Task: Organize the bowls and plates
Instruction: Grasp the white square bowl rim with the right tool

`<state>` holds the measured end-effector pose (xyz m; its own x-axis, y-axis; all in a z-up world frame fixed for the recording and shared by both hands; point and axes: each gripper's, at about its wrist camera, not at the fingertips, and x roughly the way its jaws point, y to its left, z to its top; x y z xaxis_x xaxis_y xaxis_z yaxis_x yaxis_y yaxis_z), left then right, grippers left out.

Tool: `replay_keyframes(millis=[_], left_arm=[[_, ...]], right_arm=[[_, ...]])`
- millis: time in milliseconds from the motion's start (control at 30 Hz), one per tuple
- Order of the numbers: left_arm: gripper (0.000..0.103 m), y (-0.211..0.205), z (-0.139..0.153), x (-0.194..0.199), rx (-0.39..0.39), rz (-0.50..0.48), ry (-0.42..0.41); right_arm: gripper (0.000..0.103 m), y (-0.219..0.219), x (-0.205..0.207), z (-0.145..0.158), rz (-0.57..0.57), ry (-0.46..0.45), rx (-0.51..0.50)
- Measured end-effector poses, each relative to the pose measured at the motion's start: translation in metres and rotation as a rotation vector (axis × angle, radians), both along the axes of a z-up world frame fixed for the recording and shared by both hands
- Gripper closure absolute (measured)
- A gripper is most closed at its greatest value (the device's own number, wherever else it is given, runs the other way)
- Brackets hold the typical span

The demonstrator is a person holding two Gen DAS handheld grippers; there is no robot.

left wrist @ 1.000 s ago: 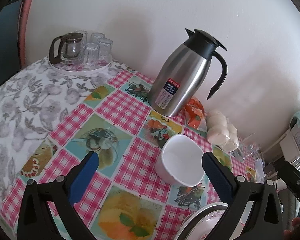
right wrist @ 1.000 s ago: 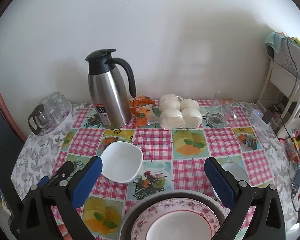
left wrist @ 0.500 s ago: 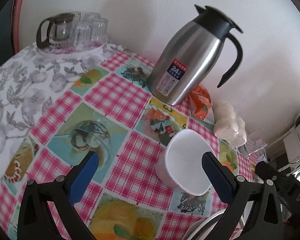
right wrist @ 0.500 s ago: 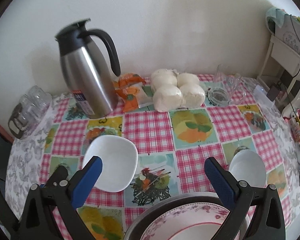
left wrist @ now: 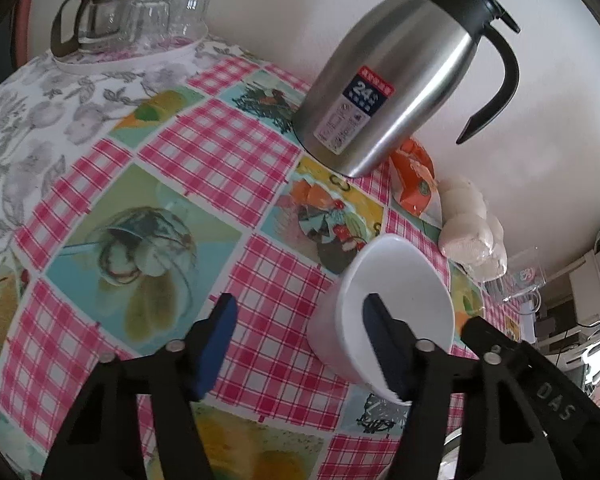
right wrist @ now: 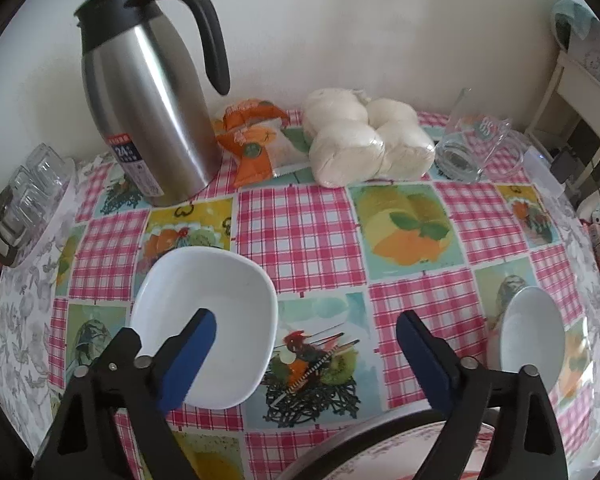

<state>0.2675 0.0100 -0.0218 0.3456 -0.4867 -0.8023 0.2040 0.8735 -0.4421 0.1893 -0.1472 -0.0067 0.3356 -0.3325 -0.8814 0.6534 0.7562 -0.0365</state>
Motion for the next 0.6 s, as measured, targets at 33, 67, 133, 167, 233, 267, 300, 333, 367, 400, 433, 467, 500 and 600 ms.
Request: replay_keyframes(millis=[33, 67, 133, 167, 233, 267, 300, 333, 367, 400, 433, 467, 500, 600], left_arm=[[0.044, -0.001, -0.002, 0.0, -0.001, -0.002, 0.005], [0.045, -0.002, -0.003, 0.001, -0.004, -0.004, 0.009], [0.046, -0.003, -0.006, 0.001, -0.01, -0.009, 0.016], [0.046, -0.004, -0.007, 0.002, -0.013, -0.012, 0.018], [0.047, -0.006, -0.008, 0.002, -0.011, -0.015, 0.02], [0.048, -0.007, -0.01, 0.003, -0.009, -0.017, 0.023], [0.048, -0.008, -0.012, 0.003, -0.008, -0.019, 0.026], [0.049, -0.009, -0.014, 0.003, -0.007, -0.021, 0.03], [0.05, -0.01, -0.016, 0.003, -0.006, -0.022, 0.034], [0.05, -0.01, -0.017, 0.003, -0.006, -0.024, 0.038], [0.052, -0.011, -0.019, 0.003, -0.005, -0.026, 0.042], [0.054, -0.013, -0.021, 0.003, -0.007, -0.031, 0.047], [0.055, -0.014, -0.023, 0.003, -0.007, -0.034, 0.05], [0.056, -0.015, -0.026, 0.002, -0.011, -0.033, 0.053]], right_arm=[[0.017, 0.0, 0.001, -0.003, -0.002, 0.004, 0.004], [0.019, 0.0, 0.002, -0.005, -0.002, 0.007, 0.006], [0.024, 0.0, 0.004, -0.009, -0.005, 0.016, 0.005], [0.025, -0.001, 0.006, -0.011, -0.007, 0.021, 0.006], [0.031, -0.001, 0.008, -0.016, -0.007, 0.03, 0.013], [0.032, -0.002, 0.008, -0.018, -0.008, 0.033, 0.018], [0.034, -0.003, 0.009, -0.02, -0.009, 0.035, 0.025], [0.036, -0.003, 0.01, -0.022, -0.008, 0.037, 0.029], [0.037, -0.003, 0.011, -0.024, -0.008, 0.04, 0.032], [0.039, -0.004, 0.012, -0.026, -0.007, 0.044, 0.034], [0.041, -0.004, 0.013, -0.029, -0.007, 0.046, 0.038], [0.042, -0.004, 0.013, -0.031, -0.008, 0.049, 0.045], [0.045, -0.005, 0.014, -0.033, -0.008, 0.051, 0.051], [0.047, -0.006, 0.014, -0.037, -0.011, 0.05, 0.061]])
